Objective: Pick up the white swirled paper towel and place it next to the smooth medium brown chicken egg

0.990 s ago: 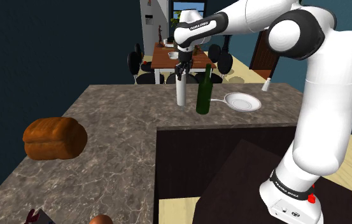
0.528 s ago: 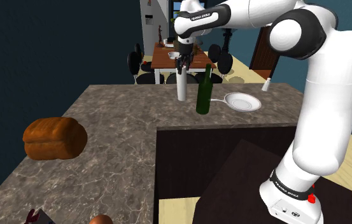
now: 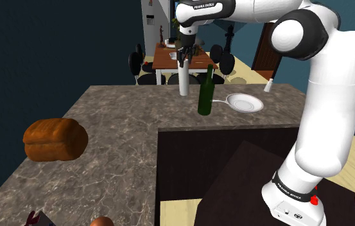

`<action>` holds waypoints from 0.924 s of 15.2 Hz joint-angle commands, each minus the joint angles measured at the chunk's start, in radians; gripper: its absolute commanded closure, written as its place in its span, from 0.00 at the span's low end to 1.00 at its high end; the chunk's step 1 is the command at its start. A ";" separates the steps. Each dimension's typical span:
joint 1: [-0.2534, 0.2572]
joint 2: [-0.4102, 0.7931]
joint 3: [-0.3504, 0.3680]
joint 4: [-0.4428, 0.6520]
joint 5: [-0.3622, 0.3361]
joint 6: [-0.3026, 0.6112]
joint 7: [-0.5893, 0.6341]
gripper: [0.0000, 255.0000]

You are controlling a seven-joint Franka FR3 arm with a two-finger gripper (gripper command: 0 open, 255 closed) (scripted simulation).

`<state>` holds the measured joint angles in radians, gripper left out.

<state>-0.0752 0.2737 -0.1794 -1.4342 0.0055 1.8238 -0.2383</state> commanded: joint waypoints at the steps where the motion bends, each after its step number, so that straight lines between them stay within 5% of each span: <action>1: 0.000 0.002 0.000 0.028 0.000 -0.026 0.000 1.00; 3: -0.001 0.005 0.000 0.048 0.001 -0.044 -0.001 1.00; 14: 0.138 -0.292 0.088 -0.333 -0.078 0.032 0.234 1.00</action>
<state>0.0506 -0.0049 -0.1029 -1.7512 -0.0678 1.8548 -0.0300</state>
